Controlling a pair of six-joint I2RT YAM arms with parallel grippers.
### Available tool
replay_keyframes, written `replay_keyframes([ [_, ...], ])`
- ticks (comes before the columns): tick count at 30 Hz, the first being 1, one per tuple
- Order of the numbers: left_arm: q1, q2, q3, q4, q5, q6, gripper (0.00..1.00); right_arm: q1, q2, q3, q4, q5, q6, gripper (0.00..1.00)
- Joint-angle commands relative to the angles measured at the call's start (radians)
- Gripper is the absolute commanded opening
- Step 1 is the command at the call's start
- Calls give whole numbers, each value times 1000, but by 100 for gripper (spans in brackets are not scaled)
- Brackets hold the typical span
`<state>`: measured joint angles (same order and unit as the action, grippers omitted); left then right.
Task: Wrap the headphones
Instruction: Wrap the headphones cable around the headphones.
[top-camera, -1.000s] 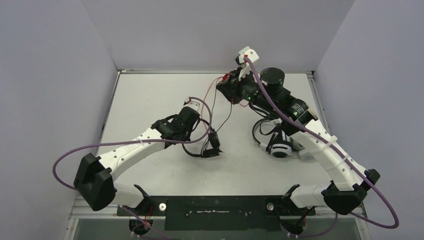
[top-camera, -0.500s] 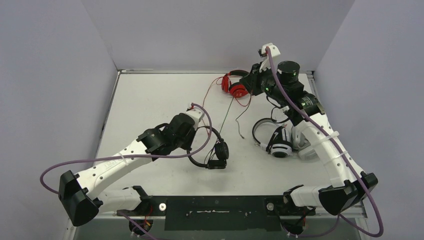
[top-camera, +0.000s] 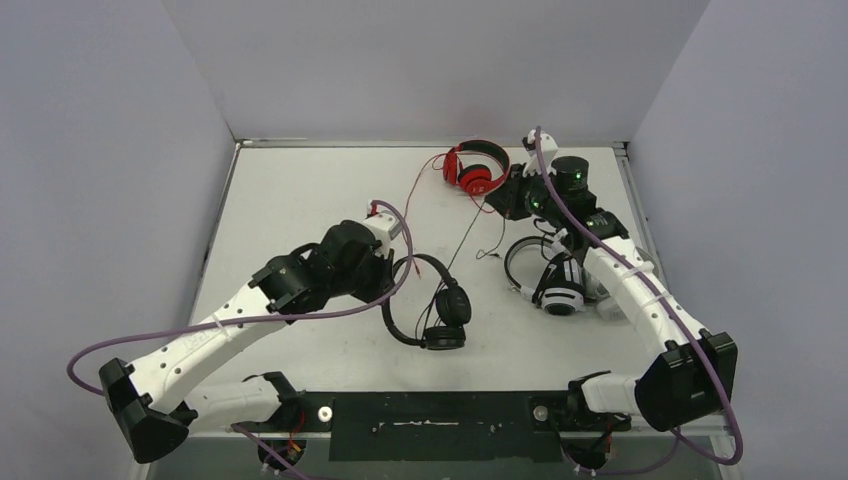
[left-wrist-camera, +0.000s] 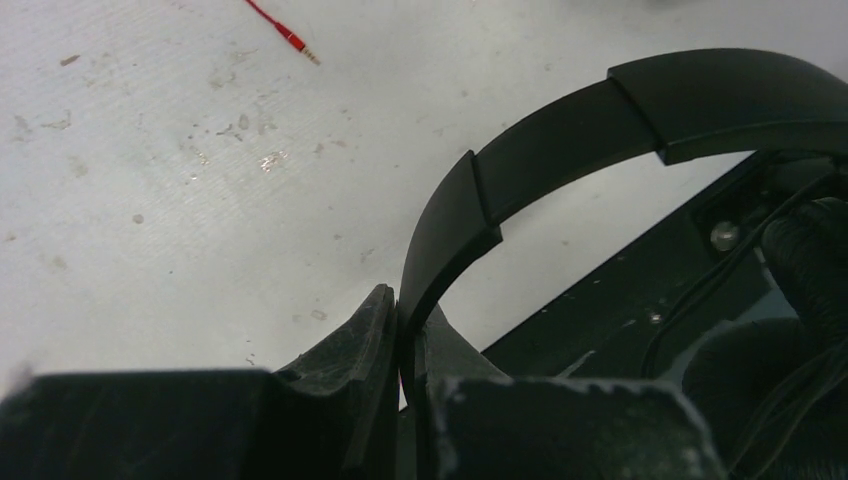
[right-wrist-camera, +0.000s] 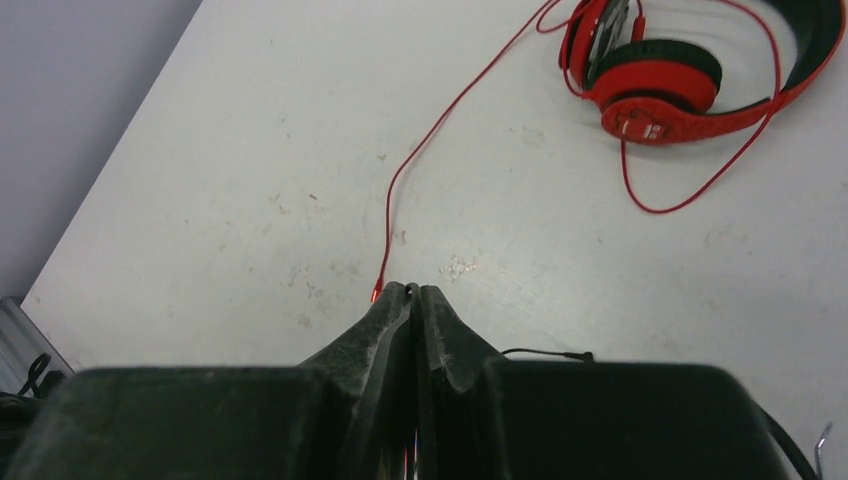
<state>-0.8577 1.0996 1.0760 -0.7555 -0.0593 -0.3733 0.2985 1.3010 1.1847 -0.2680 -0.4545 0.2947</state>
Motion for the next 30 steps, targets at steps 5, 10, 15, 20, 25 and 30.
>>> replay_keyframes([
  [5, 95, 29, 269, -71, 280, -179, 0, -11, -118, -258, 310, -34, 62, 0],
  [10, 251, 80, 313, -6, 592, -284, 0, 29, -223, -486, 470, -21, 111, 0],
  [15, 321, 96, 344, 86, 645, -425, 0, 144, -349, -671, 639, 2, 121, 0],
  [20, 383, 88, 327, 217, 638, -634, 0, 271, -390, -783, 766, -21, 161, 0],
  [25, 400, 72, 348, 133, 430, -621, 0, 434, -427, -892, 1010, -40, 247, 5],
  [30, 404, 31, 293, 92, 257, -635, 0, 590, -392, -884, 1155, -82, 287, 7],
])
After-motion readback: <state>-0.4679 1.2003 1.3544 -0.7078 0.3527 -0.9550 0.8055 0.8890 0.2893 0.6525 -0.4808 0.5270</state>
